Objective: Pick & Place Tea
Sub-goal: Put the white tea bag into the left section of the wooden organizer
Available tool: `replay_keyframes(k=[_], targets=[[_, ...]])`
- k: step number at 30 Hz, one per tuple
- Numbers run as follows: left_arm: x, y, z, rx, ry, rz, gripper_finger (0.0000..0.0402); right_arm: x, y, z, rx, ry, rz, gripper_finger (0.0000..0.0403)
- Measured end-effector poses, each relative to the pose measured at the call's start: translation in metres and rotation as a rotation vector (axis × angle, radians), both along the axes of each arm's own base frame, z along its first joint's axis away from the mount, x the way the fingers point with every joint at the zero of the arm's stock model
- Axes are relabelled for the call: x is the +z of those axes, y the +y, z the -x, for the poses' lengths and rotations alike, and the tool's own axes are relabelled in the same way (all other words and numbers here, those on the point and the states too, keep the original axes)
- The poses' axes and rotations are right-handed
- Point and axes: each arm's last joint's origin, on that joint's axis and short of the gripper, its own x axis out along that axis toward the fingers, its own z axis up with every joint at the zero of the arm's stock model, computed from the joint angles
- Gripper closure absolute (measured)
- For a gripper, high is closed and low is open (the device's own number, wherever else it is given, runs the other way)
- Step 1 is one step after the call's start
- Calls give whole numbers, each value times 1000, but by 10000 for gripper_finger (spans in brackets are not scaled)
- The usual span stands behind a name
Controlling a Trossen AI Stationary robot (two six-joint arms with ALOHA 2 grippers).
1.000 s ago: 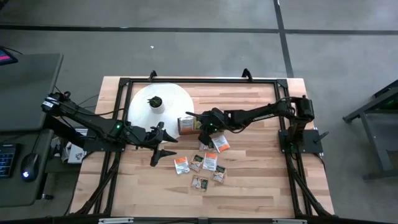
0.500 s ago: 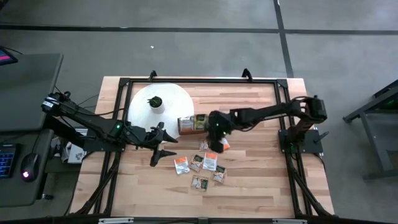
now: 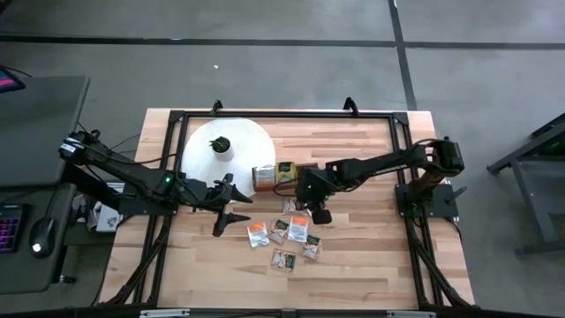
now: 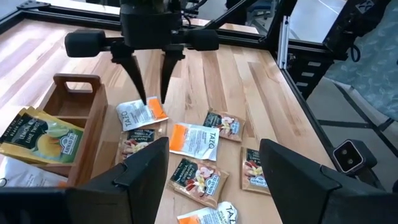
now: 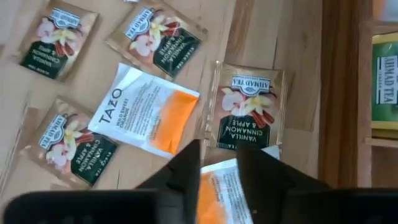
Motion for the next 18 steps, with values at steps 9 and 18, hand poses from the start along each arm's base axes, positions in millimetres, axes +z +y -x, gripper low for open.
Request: replay_keyframes(k=[9,18], targets=[[0,0,0,-4,1,2,154,-29,-3,16,-41,62,75,185],[0,0,0,-7,1,3,154,-34,-16,18,-103,57,127,184]])
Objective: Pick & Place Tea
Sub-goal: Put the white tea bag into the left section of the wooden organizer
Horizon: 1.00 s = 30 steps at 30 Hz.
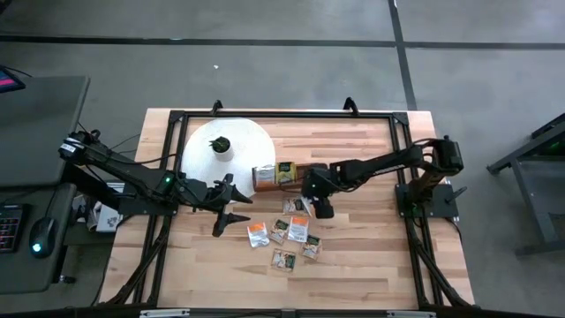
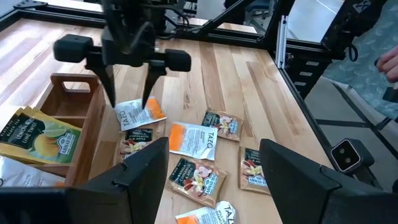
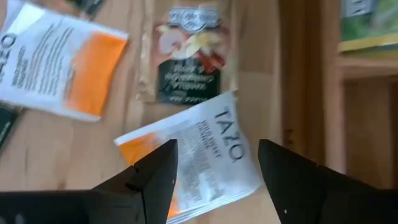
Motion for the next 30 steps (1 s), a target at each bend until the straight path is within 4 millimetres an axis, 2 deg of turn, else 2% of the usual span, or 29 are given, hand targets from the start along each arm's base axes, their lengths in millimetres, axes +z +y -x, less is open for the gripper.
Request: replay_keyframes(k=[12,23,30], targets=[[0,0,0,0,0,1,154,2,-21,-2,-39,-36,-53,185],[0,0,0,0,1,0,154,1,-22,-2,21,-42,-68,185],[-1,0,0,-1,8,-3,154,-10,-21,-4,60,-9,-93,186]])
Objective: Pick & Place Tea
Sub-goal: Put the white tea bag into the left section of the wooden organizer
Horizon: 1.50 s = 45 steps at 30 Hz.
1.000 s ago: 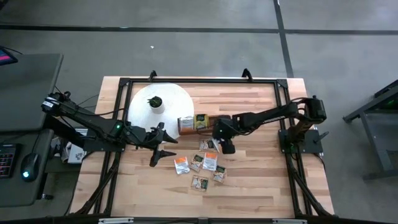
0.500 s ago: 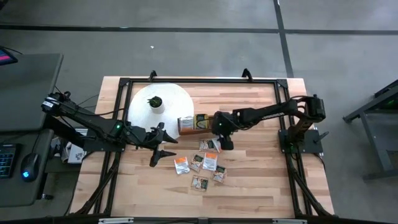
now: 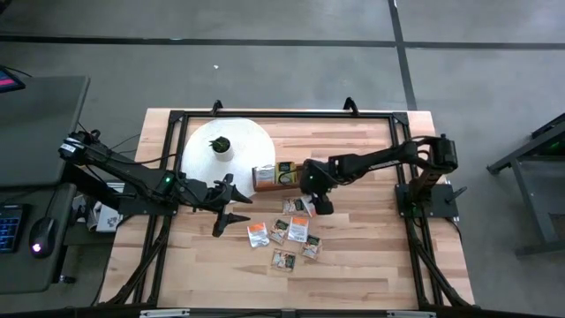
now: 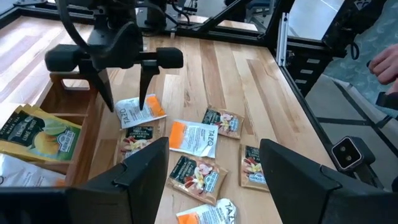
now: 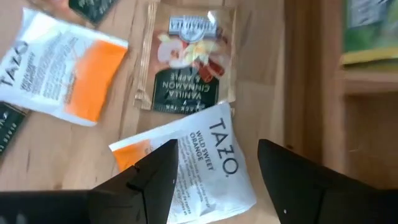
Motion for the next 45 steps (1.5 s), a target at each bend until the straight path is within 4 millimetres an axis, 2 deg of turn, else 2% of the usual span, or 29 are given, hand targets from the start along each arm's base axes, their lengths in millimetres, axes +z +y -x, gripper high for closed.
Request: replay_keyframes(k=[3,13,21,32,37,42,45], targets=[[0,0,0,0,5,0,154,-7,0,-2,0,18,6,186],[-1,0,0,-1,14,-2,154,-11,-3,-4,-14,14,28,196],[-1,0,0,-1,14,-1,154,-12,-4,-3,-123,34,120,197],[-1,0,1,0,16,-2,154,-6,21,-8,-81,-29,71,197],[-2,0,1,-3,22,-4,154,7,25,-6,-200,-63,44,196],[-2,0,1,-18,24,-3,154,24,27,-1,-455,-77,-132,196],[-2,0,1,-24,21,-20,154,27,36,-2,-538,-84,-202,196]])
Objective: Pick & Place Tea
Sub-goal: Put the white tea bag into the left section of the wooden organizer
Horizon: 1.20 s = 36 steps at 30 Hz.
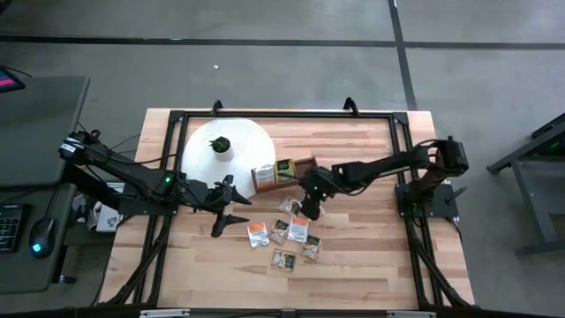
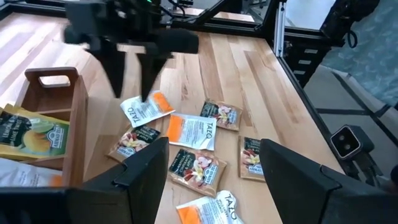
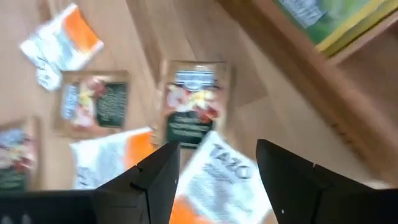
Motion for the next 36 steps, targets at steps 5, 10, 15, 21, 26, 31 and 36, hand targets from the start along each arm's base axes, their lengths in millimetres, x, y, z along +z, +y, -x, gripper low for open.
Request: replay_keyframes(k=[5,10,15,21,26,31,36], targets=[[-1,0,0,-1,7,-6,154,-7,12,3,-89,58,-33,189],[-2,0,1,-17,24,-6,154,-9,6,6,-206,93,-40,163],[-2,-1,1,-30,26,-4,154,-18,4,4,-268,125,-117,140],[-2,-1,1,-40,27,-1,154,-37,8,1,-303,190,-141,136],[-2,-1,1,-56,30,6,154,-45,8,-1,-333,209,-141,136],[-2,-1,1,-57,29,9,154,-57,8,-2,-375,254,-151,141],[-2,-2,1,-67,30,14,154,-62,7,-3,-403,268,-149,159]])
